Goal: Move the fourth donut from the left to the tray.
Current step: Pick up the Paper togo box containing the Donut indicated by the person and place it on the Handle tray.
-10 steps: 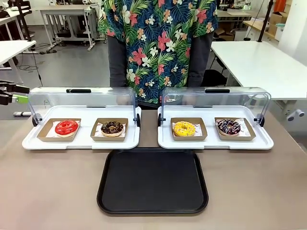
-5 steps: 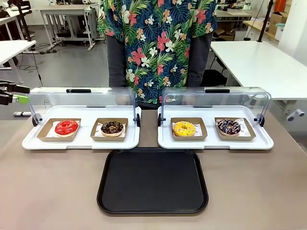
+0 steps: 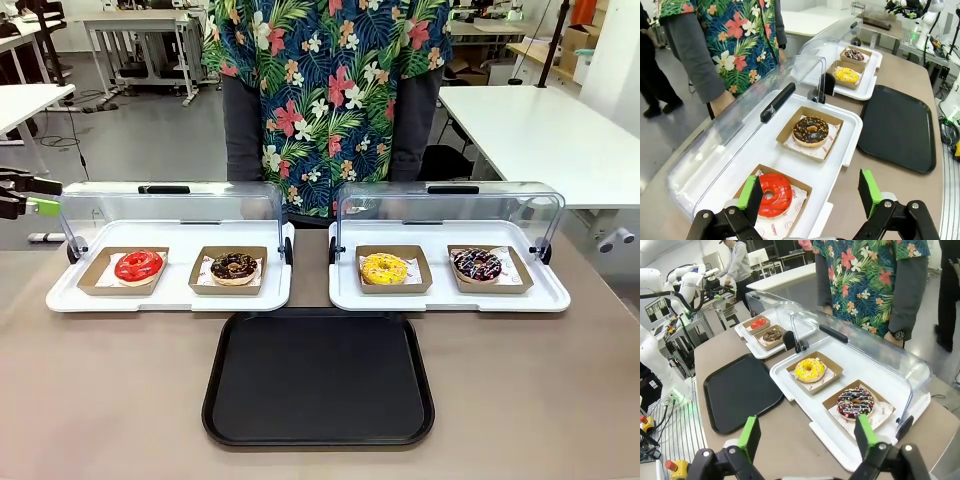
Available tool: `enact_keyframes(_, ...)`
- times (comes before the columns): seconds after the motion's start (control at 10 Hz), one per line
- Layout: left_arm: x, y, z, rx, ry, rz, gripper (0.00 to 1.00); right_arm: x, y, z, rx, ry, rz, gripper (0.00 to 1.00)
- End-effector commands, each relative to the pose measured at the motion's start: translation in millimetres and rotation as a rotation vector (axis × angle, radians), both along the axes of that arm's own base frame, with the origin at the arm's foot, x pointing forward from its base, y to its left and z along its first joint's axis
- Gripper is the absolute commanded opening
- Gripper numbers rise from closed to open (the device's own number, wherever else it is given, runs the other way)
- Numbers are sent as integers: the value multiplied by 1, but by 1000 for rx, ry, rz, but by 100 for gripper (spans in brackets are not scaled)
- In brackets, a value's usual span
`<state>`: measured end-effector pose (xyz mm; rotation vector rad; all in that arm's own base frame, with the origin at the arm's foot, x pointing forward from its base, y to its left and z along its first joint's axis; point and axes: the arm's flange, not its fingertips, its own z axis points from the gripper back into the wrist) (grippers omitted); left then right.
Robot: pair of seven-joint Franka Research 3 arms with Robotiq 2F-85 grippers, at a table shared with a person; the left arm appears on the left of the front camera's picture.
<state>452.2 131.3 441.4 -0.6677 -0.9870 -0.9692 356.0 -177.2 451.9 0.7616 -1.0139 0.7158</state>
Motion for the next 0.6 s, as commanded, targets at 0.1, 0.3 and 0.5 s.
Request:
enact_keyframes(0.1,-2,-1,2,-1,-1,4,100,4,-1,0,5,-40,7,100)
enact_keyframes(0.3,-2,-1,2,-1,-1,4,100,4,-1,0,5,-40,7,100)
enact_keyframes(0.5,-2,-1,2,-1,-1,4,100,4,-1,0,5,-40,7,100)
